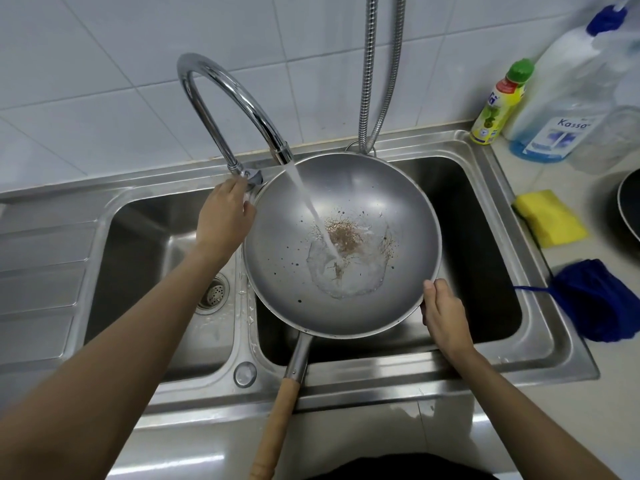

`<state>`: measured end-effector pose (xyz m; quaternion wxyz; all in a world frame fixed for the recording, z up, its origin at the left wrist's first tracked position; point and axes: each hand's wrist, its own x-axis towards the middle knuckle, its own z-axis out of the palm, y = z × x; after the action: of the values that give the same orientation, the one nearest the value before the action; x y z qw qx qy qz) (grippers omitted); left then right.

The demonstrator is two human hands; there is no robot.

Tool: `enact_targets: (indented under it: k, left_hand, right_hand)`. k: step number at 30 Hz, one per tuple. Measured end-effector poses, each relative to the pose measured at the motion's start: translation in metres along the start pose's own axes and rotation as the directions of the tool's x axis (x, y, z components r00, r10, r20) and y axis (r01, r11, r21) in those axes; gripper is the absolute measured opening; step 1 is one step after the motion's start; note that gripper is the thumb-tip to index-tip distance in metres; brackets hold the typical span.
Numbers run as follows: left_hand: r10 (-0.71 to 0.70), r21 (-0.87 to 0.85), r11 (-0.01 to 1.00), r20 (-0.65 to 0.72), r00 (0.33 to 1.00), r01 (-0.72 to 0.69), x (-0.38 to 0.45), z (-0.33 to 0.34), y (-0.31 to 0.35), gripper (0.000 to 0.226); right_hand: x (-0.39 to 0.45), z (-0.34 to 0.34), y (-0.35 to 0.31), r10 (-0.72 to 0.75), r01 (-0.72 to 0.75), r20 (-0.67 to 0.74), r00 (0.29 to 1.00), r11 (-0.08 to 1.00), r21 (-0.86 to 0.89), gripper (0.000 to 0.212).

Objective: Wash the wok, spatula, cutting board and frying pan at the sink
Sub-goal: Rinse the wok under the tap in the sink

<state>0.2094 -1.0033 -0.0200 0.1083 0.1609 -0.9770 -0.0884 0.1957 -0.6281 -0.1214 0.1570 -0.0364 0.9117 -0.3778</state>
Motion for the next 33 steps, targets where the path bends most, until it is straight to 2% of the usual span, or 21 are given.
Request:
enact_targets:
  k: [14,33]
  left_hand:
    - [-0.028,-0.007,1.0,0.056,0.998,0.029,-0.012,0.006,0.0,0.045]
    - [-0.008,-0.039,0.999,0.035,0.999,0.009,-0.019,0.01,0.002,0.041]
  right_hand:
    - [0.001,0.001,0.004,-0.002,0.002,-0.003,1.0,1.0,0.003,0.034]
    - [0.001,0.001,0.003,-0.016,0.016,-0.007,1.0,1.0,0.008,0.032]
